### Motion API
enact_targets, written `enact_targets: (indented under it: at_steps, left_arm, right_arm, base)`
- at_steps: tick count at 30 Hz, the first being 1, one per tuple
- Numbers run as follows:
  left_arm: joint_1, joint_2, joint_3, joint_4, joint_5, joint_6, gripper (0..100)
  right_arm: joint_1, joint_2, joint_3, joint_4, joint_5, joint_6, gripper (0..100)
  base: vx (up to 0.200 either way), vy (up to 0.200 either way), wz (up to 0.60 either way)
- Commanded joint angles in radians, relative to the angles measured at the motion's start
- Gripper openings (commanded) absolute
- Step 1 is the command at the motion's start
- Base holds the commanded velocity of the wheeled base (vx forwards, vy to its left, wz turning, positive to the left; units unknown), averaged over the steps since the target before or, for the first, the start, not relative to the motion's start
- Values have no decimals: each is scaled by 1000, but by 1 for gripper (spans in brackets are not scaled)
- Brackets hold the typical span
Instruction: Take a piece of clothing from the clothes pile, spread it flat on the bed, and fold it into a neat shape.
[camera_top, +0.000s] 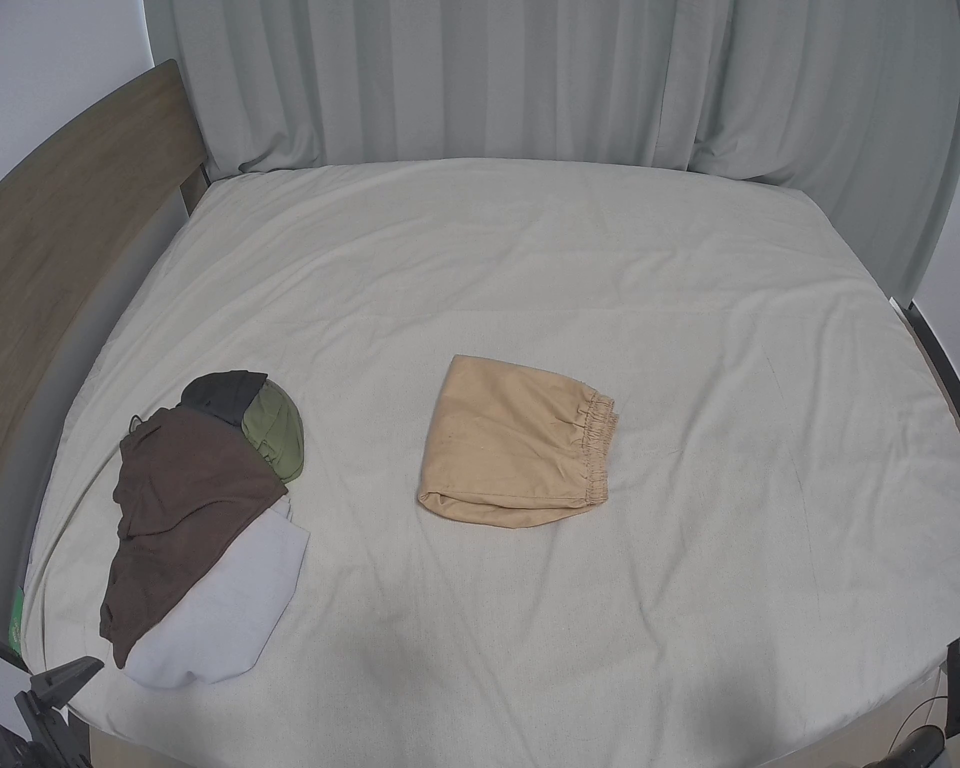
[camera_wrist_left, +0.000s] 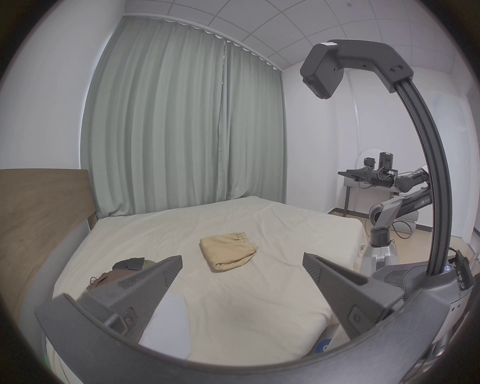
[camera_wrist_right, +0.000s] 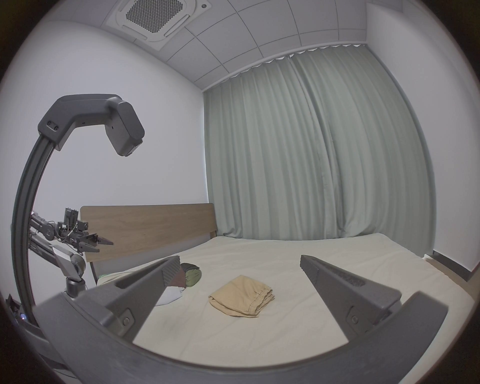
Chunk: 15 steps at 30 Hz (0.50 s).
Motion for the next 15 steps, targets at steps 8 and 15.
enact_targets:
  at_steps: [8,15]
  left_arm:
    - [23,-45,18,110,163,-9,100]
    - [83,-45,18,112,220,-25,100]
  right_arm:
    - [-8,-86,17,453,-421,-35,100]
    - [-9,-83,17,453,-521,-28,100]
  base:
    - [0,0,0]
    - [0,0,0]
